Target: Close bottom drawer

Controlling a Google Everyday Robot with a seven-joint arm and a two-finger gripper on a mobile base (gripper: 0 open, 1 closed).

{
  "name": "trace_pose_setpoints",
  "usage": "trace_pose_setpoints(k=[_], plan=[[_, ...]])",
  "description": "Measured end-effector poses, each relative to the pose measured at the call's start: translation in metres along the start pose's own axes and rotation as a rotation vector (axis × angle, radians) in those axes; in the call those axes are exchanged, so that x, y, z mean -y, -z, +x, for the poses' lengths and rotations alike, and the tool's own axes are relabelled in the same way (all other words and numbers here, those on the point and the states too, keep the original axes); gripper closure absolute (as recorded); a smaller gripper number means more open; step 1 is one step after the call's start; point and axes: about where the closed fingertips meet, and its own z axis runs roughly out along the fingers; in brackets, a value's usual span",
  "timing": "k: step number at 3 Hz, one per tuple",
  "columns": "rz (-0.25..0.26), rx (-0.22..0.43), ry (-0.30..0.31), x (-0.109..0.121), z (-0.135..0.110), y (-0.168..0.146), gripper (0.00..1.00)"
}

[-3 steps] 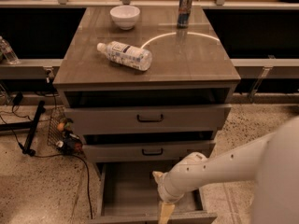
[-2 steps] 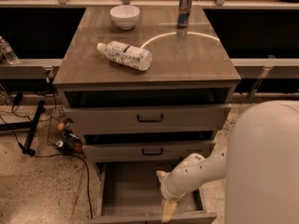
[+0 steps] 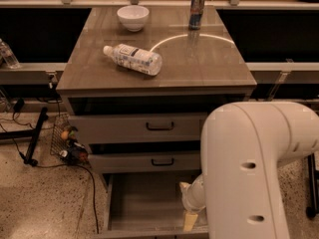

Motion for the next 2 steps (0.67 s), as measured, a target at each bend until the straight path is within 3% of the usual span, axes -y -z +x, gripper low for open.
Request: trace_pose_setpoints(k=[1,2], plan=[[-0.017,-0.028,-0.054,-0.011,0.042,-0.041,0.00],[-0.038,-0.033,-0.090,-0.029,0.065,-0.076,0.00]])
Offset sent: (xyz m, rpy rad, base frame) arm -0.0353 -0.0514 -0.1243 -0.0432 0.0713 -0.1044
